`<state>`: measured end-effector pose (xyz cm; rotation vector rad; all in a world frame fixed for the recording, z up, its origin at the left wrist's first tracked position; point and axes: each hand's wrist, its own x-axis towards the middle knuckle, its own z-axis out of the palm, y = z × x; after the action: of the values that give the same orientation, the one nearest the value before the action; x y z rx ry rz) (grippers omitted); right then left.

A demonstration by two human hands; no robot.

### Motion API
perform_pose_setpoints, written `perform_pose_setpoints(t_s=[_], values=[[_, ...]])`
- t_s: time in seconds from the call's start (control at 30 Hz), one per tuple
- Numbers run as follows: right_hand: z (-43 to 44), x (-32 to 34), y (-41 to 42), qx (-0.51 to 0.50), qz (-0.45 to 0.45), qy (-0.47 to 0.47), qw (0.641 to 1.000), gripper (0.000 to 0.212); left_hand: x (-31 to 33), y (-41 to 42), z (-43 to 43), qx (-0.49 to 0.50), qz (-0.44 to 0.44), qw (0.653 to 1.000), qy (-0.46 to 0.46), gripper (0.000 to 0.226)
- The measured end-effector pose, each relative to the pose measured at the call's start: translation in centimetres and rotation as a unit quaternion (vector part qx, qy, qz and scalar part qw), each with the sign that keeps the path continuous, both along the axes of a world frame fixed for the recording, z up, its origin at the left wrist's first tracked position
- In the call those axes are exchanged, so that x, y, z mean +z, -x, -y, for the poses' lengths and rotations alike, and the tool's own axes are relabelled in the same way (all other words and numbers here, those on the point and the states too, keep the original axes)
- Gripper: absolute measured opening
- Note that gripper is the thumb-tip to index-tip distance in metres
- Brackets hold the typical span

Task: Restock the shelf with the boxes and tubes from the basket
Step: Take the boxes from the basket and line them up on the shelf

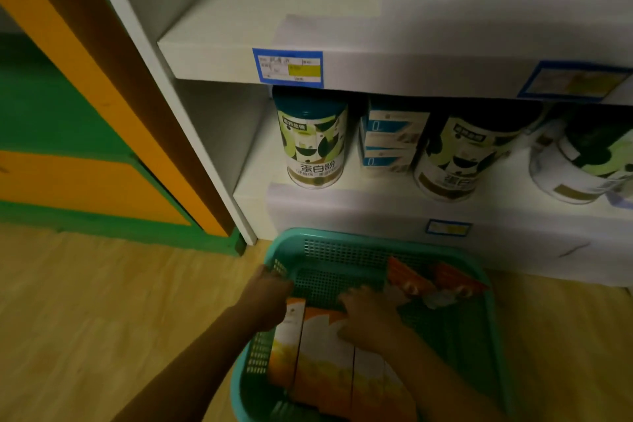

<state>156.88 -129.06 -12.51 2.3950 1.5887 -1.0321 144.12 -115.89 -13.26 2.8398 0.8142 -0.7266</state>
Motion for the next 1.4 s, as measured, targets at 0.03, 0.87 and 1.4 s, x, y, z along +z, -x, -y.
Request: perform_pose_setpoints(t_s=[0.03,0.87,1.4], values=[[0.1,-0.6,0.0,-0.001,-0.012,0.031,0.999,0.050,-0.5,0.0,0.3,-0.020,-0.001,1.000,-0.022,0.033],[0.6,0.6,-0.8,-0.042,-0.120,0.031,0.991,0.051,-0.9,-1.7,-1.1,0.004,-0.139,0.965,0.222,0.054],[-0.5,25.1,-4.7,-0.036,-0.063,-0.175,0.982,0.029,25.5,-1.8,-3.7,0.058,0.142,0.970,0.187,0.018]])
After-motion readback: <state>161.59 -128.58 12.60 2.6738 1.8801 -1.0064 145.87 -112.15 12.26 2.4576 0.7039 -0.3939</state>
